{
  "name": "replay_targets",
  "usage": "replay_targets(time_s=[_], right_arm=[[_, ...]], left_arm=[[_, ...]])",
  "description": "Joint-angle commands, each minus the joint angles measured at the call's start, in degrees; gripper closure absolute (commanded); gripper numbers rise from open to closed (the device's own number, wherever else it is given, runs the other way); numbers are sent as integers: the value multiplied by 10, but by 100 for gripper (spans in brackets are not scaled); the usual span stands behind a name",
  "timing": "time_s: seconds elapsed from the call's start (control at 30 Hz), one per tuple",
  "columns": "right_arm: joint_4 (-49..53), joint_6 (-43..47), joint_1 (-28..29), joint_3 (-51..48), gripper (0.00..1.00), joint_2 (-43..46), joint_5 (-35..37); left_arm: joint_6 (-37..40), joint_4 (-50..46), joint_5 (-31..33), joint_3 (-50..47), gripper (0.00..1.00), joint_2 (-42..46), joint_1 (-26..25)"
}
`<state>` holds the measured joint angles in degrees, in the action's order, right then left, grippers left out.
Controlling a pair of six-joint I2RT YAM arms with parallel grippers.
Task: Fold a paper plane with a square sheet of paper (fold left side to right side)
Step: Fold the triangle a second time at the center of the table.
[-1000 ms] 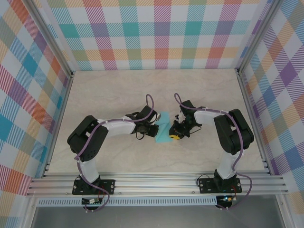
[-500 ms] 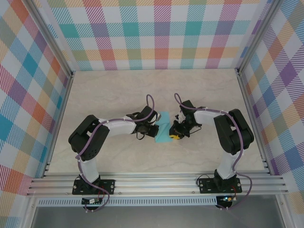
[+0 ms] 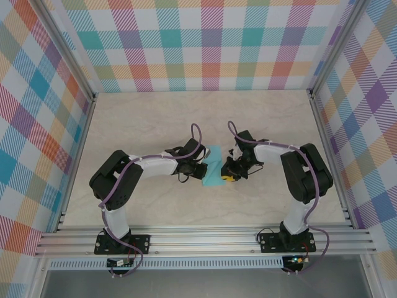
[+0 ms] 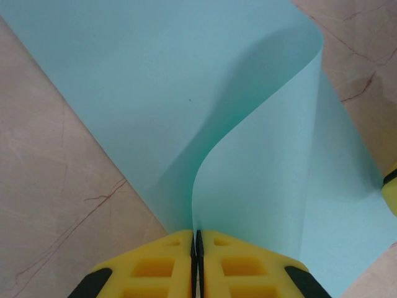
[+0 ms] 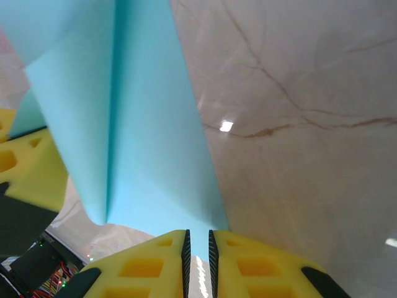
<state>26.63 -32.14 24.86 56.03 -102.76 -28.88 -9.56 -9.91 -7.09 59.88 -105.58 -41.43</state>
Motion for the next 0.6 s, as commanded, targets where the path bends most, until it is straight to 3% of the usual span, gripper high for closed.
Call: replay_targets(time_s=[0.0,0.23,0.57], right_arm=[[-7,-3,1,7,84,39,-6],[-90,-57,8,27,88,11,-52],[-101,-71,24,72,90,-45,-56]], left_arm=[[4,7,-13,3,90,-14,7],[4,7,-14,2,90,-12,7],[3,8,-16,2,91,-11,7]])
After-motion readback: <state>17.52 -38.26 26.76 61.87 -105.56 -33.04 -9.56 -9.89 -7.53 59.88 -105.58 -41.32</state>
